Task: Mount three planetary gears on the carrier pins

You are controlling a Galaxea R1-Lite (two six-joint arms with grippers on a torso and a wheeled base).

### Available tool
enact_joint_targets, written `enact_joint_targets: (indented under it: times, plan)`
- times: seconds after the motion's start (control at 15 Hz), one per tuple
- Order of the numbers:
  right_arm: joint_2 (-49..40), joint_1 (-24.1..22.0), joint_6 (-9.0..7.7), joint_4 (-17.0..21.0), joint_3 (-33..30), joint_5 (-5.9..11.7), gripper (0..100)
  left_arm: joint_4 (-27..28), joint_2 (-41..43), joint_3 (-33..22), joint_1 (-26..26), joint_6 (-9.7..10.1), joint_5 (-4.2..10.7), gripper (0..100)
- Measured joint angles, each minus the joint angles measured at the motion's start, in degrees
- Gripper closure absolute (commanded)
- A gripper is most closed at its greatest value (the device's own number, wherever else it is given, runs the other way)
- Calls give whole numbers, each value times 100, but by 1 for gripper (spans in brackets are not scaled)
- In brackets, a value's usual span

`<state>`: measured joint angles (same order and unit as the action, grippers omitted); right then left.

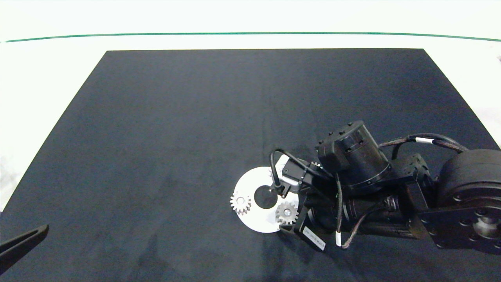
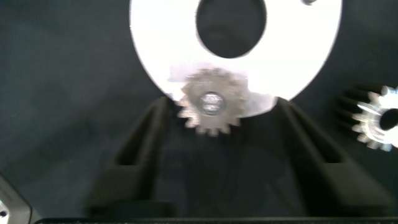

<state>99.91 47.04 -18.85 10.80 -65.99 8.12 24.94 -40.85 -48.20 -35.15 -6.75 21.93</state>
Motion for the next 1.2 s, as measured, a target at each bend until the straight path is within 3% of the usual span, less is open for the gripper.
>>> enact_joint_targets:
  times: [0.33, 0.53, 1.2]
  plan:
    - [-260, -419, -22, 488, -492, 11, 0, 5, 63, 52, 0, -2, 6, 0]
    - [-419, -689, -26, 584, -628, 11, 0, 7, 102, 71, 0, -10, 6, 0]
    - [-251, -1307, 2, 385, -490, 0, 0, 0, 224, 165, 17, -33, 6, 0]
